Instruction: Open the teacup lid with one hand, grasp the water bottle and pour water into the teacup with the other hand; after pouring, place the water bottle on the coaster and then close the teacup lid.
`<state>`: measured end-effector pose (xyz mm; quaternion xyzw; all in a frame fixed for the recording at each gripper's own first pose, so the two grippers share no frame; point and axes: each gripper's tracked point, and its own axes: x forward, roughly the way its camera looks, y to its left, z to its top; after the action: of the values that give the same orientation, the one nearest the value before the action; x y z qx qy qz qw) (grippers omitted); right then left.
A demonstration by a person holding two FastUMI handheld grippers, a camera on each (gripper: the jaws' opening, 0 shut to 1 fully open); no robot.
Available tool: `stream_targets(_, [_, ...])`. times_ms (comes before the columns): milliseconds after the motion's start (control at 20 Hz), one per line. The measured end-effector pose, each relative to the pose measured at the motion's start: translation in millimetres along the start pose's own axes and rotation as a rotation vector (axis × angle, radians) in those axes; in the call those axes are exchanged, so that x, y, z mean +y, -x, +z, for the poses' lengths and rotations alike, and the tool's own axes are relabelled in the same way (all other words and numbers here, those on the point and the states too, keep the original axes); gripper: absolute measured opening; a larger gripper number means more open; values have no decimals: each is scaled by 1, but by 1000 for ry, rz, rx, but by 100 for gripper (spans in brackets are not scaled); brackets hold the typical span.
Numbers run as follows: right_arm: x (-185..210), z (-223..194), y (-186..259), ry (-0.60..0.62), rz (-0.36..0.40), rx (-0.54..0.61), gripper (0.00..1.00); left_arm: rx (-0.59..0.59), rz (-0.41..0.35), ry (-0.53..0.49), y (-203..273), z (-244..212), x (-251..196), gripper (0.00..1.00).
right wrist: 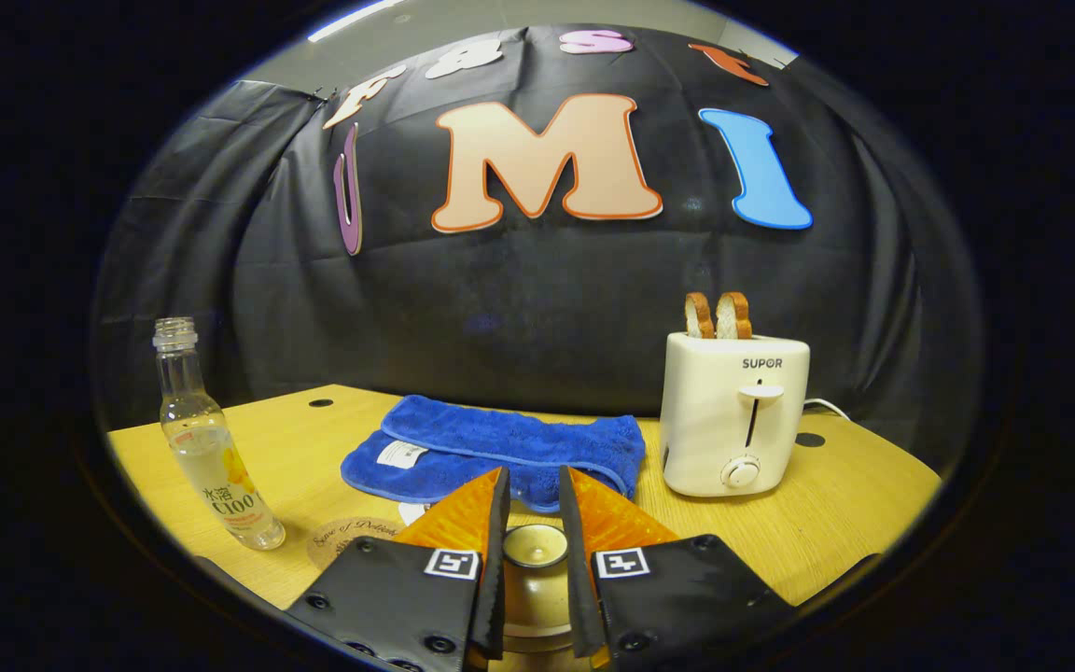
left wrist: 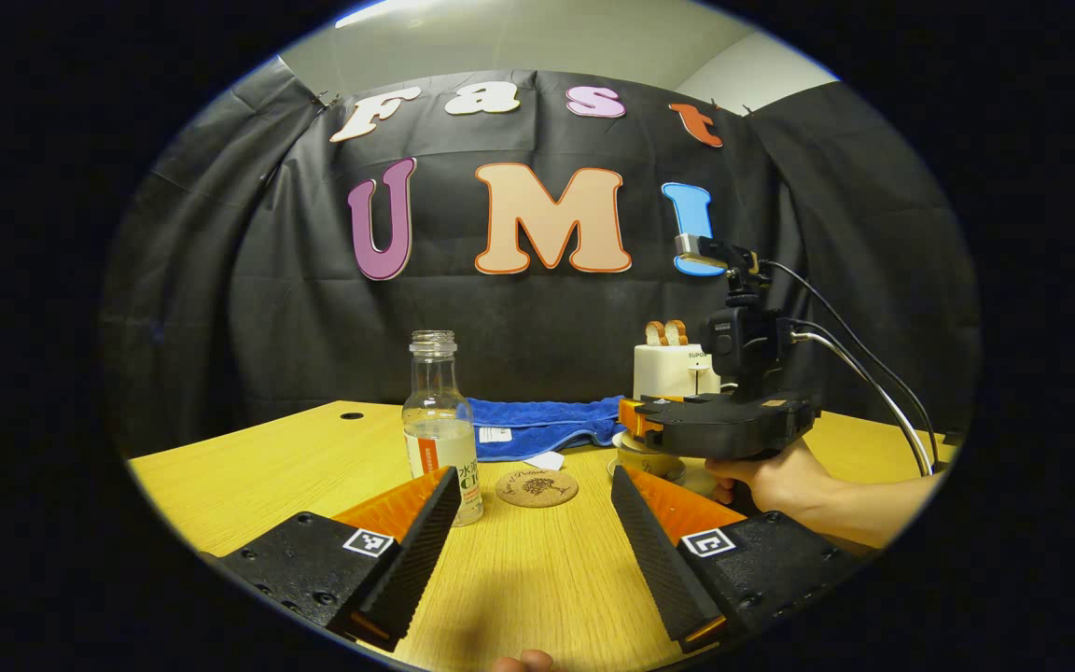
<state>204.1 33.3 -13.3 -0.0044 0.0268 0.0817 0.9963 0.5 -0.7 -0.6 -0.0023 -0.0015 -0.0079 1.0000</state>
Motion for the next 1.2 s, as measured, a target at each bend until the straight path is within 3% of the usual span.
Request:
stream_targets(150, [-4, 4, 3, -9, -12, -38, 31, 1, 0, 0, 0, -1, 0, 96])
stream_targets(450, [4, 3, 25, -8, 45, -31, 31, 1, 0, 1, 0, 0, 0, 95])
stream_targets(750, [-8, 5, 96, -9, 97, -32, 31, 1, 16, 1, 0, -1, 2, 95])
stream_targets(1000, [-30, 5, 164, -9, 64, -41, 31, 1, 27, 0, 0, -1, 3, 95])
stream_targets(1200, [-35, 6, 185, -7, 52, -40, 31, 3, 84, -1, 3, -1, 14, 96])
